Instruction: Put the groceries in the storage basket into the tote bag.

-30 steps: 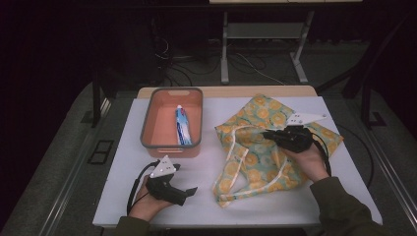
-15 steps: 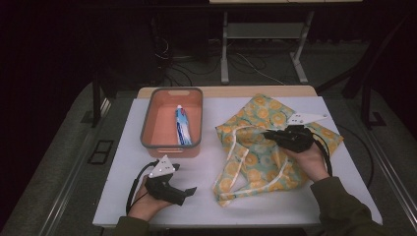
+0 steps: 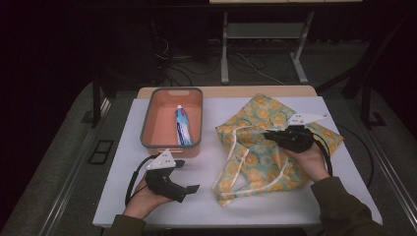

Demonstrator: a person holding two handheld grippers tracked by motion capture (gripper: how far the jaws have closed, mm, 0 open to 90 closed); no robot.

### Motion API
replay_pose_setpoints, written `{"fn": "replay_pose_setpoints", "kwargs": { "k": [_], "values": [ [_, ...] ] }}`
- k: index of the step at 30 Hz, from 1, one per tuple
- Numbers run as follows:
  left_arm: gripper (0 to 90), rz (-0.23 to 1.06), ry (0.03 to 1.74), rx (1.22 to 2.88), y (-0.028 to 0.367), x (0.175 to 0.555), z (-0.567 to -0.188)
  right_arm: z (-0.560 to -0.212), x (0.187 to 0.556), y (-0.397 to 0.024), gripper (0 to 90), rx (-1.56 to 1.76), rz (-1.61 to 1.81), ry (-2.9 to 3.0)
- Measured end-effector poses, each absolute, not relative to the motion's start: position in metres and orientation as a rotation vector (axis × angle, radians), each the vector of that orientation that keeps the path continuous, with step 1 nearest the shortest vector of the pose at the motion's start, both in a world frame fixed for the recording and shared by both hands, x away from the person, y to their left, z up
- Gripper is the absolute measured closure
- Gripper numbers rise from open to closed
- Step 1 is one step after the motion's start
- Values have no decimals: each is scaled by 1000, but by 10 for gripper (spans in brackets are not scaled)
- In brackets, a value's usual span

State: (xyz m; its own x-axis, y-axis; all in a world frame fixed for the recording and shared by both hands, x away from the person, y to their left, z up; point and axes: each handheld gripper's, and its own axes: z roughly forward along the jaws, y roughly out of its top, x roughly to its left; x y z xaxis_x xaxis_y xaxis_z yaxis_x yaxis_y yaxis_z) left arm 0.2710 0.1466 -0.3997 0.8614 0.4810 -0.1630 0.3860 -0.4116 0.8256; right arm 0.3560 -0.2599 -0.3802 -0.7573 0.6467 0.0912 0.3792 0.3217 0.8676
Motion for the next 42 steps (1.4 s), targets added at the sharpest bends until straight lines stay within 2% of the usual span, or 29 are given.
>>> {"fn": "replay_pose_setpoints", "kwargs": {
  "k": [9, 22, 33, 42],
  "values": [
    [40, 159, 642, 2035, 143, 288, -374, -380, 355, -259, 889, 924, 1410, 2320],
    [68, 280, 753, 2012, 150, 349, -349, -379, 354, -261, 889, 925, 1413, 2318],
    [94, 388, 882, 2003, 150, 407, -347, -379, 353, -262, 889, 919, 1412, 2321],
    [96, 432, 1030, 2038, 154, 448, -368, -378, 352, -262, 890, 914, 1416, 2322]
  ]
}}
